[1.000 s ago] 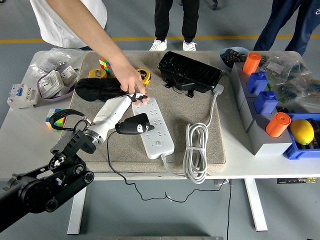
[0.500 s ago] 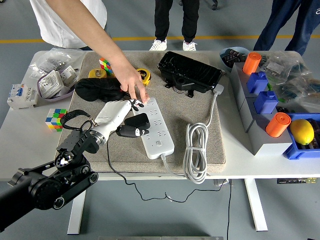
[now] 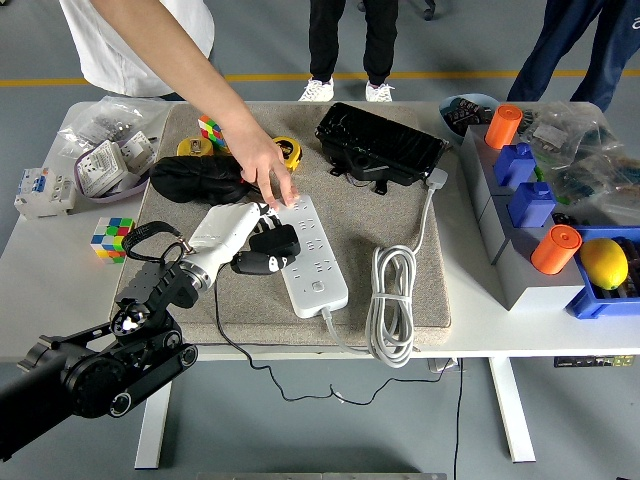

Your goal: Put the plug near the board,insert it into the board,press the button,pull the plug out

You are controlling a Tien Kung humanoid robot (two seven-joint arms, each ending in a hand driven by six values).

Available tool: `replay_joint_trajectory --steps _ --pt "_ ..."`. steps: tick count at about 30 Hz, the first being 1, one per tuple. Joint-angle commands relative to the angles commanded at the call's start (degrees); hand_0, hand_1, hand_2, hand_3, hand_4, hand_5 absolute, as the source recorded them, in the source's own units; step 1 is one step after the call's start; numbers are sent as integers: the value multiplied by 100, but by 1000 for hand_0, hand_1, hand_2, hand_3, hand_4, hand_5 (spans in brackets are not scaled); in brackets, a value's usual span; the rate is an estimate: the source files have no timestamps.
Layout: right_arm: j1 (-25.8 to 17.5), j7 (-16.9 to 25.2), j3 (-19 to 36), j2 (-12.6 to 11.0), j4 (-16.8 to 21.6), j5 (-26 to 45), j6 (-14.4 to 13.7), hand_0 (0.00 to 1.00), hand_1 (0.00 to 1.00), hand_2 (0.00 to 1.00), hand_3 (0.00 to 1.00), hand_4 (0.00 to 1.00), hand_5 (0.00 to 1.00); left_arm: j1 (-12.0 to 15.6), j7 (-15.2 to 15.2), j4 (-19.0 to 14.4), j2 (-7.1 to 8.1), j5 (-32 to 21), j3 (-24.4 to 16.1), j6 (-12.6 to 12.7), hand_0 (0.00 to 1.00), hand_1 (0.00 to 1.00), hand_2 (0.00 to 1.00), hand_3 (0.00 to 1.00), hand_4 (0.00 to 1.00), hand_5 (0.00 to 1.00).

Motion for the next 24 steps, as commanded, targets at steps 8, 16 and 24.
replay_joint_trajectory --steps 8,16,24 --pt "-1 -2 -9 -3 -1 -5 1 624 618 575 539 622 123 -5 -117 43 -15 -134 56 200 283 441 474 534 769 99" --pt "-7 -2 16 10 -9 -8 2 623 617 575 539 620 121 -6 -473 45 0 -346 58 432 229 388 424 527 775 44" --pt "-16 -4 16 24 -10 -9 4 623 617 575 539 620 120 44 -756 -67 33 -428 -95 544 225 385 404 522 766 40"
